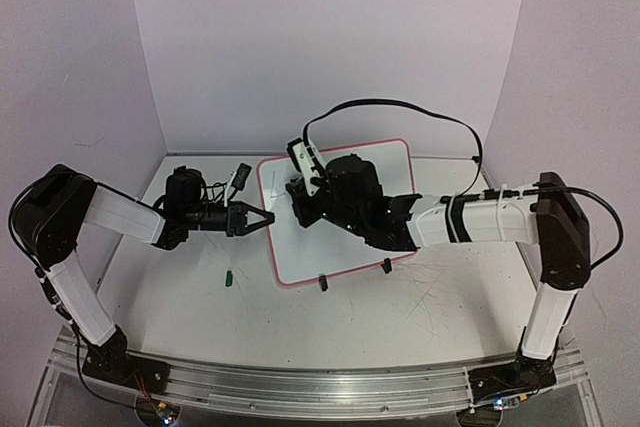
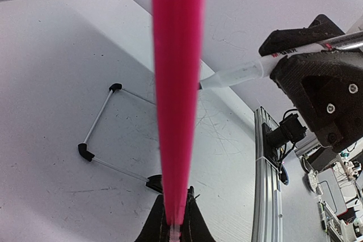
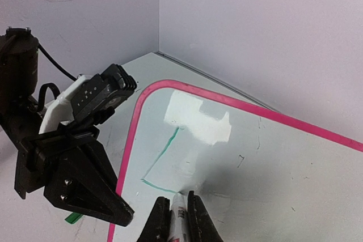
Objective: Write a sentence on the whiteboard
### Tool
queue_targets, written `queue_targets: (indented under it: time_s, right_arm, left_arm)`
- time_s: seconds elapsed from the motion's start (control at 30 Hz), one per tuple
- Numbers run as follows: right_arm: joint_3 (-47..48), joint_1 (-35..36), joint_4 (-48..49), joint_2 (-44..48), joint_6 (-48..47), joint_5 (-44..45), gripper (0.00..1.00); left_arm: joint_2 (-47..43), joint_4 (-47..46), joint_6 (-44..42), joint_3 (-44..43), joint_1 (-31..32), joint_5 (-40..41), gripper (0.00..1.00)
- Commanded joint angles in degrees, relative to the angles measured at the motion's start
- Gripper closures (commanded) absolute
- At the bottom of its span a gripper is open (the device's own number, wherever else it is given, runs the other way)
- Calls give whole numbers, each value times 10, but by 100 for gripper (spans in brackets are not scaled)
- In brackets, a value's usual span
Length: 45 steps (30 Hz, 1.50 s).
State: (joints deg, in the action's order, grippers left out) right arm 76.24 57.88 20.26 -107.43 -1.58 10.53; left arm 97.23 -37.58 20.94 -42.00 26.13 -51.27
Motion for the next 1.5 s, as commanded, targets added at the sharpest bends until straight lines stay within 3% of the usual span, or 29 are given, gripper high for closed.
queue_targets:
  time_s: [0.0, 0.17, 0.27, 0.4, 1.0, 1.47]
  right_arm:
    - [-12, -12, 23, 25, 7, 9, 100]
    - [-98, -17, 106, 115, 44, -69, 100]
    - [-86, -48, 93, 102, 83, -126, 100]
    - [-67, -54, 92, 79, 70, -139, 100]
    - [-28, -44, 72, 46, 42, -42, 100]
    - [-5, -44, 62, 26, 40, -38, 100]
  left_arm:
    - [2, -10, -9, -22, -5, -4, 100]
    - [-2, -10, -7, -21, -5, -6, 100]
    - [-2, -9, -6, -22, -5, -7, 100]
    - [-1, -8, -6, -24, -5, -9, 100]
    - [4, -7, -7, -26, -5, -11, 100]
    - [1, -7, -7, -27, -5, -11, 100]
